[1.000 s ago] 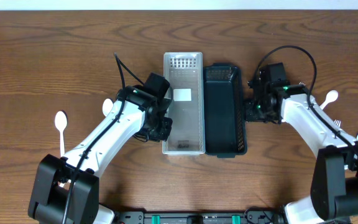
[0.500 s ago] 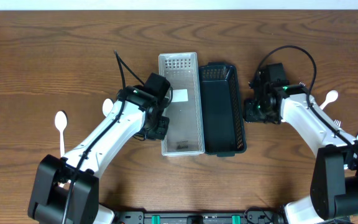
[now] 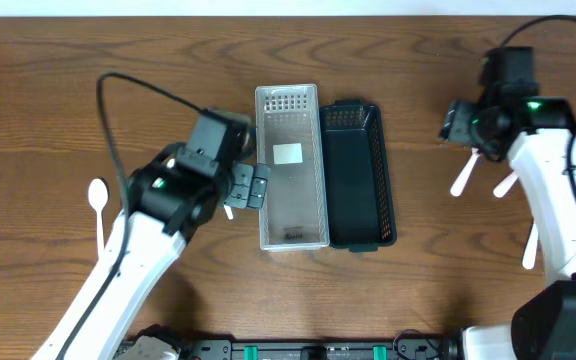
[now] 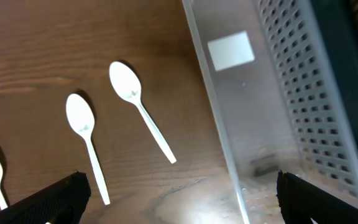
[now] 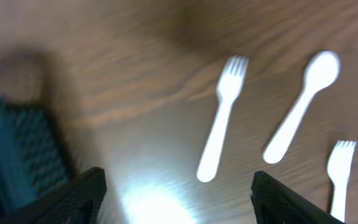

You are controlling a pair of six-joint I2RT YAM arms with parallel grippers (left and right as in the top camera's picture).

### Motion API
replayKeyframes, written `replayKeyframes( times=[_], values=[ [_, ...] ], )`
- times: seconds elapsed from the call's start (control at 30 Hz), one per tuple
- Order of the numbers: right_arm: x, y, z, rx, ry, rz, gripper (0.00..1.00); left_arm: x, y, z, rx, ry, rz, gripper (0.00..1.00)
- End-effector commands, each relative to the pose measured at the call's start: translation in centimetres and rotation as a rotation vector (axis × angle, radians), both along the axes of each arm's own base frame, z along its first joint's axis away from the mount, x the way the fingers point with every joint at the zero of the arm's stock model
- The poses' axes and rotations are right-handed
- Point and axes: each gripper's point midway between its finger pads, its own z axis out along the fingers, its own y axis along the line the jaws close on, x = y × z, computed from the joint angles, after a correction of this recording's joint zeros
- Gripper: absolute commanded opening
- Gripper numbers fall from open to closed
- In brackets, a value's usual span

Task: Pack container

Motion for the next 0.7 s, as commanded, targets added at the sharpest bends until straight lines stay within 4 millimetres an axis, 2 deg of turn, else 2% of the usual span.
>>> replayKeyframes(
  times=[0.0,0.17,0.3,0.47,0.67],
  values=[
    [0.1,-2.5,-2.2,0.029,0.046,-0.122,0.80,-0.2,0.7,2.1,-0.052,-0.057,0.087,0.98],
    [0.0,-4.7,-7.0,0.059,0.165,-0.175,0.81,-0.6,1.3,3.3,-0.083,-0.095,0.114,0.98],
    [0.2,-5.2,-10.3,0.061,0.232,-0.176,0.82,-0.6,1.3,3.2,-0.080,-0.090,0.115,0.98],
    [0.5,-5.1,-13.1,0.070,0.278,-0.165,0.82,-0.7,1.3,2.9,-0.074,-0.078,0.115,0.98],
    [0.4,-4.4,-15.6,0.126,0.322,-0.147,0.81,-0.7,1.3,2.9,-0.073,-0.077,0.115,0.98]
  ],
)
